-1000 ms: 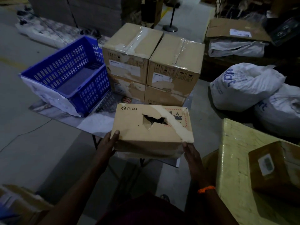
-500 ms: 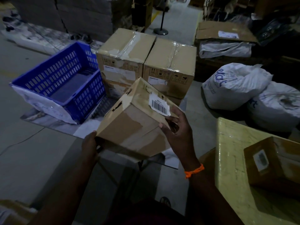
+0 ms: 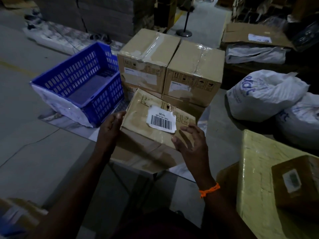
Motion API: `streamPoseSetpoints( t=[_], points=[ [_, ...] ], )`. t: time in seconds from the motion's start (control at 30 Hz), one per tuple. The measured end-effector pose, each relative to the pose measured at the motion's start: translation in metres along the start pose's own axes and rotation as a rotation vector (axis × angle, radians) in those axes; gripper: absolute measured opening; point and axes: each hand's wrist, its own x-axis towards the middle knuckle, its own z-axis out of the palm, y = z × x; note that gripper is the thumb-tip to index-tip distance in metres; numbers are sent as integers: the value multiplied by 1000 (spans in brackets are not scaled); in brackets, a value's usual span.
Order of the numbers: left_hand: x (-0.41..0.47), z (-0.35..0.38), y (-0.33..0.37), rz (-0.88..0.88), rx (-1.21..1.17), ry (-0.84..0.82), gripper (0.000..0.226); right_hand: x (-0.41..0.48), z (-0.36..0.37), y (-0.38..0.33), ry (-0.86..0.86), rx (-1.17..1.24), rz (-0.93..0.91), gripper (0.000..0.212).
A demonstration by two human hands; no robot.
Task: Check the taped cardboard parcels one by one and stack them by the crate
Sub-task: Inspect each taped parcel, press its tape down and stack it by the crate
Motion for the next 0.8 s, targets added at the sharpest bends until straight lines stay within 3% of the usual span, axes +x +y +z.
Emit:
streamPoseSetpoints(
  t=[0.1, 0.23, 0.33, 0.4, 0.47, 0.57, 0.6, 0.73, 0.8],
  points=[
    [-5, -2, 0, -19, -55, -77, 67, -4, -1, 2, -1, 104, 46, 53],
    [-17, -8, -5, 84, 24, -158, 104, -9, 1, 6, 16, 178, 160, 80],
    [-19, -10, -2, 111, 33, -129, 98, -9, 6, 8, -43, 296, 318, 107],
    [-18, -13, -5, 104, 15, -95, 94, -10, 7, 7, -95, 385, 352, 104],
    [-18, -22, -15, 89, -1, -56, 97, -12, 6, 8, -125, 442, 362, 85],
    [-17, -43, -27, 92, -3, -131, 93, -9, 6, 11, -131, 489, 386, 57],
    [-16, -49, -31, 92, 5, -158, 90, -6, 8, 12, -135, 494, 401, 59],
    [-12, -66, -39, 56, 6, -125, 86, -1, 32, -4, -171, 570, 433, 106],
    [-12, -74, -35, 11, 0, -80, 74, -3, 44, -15, -201, 562, 406, 101]
  ],
)
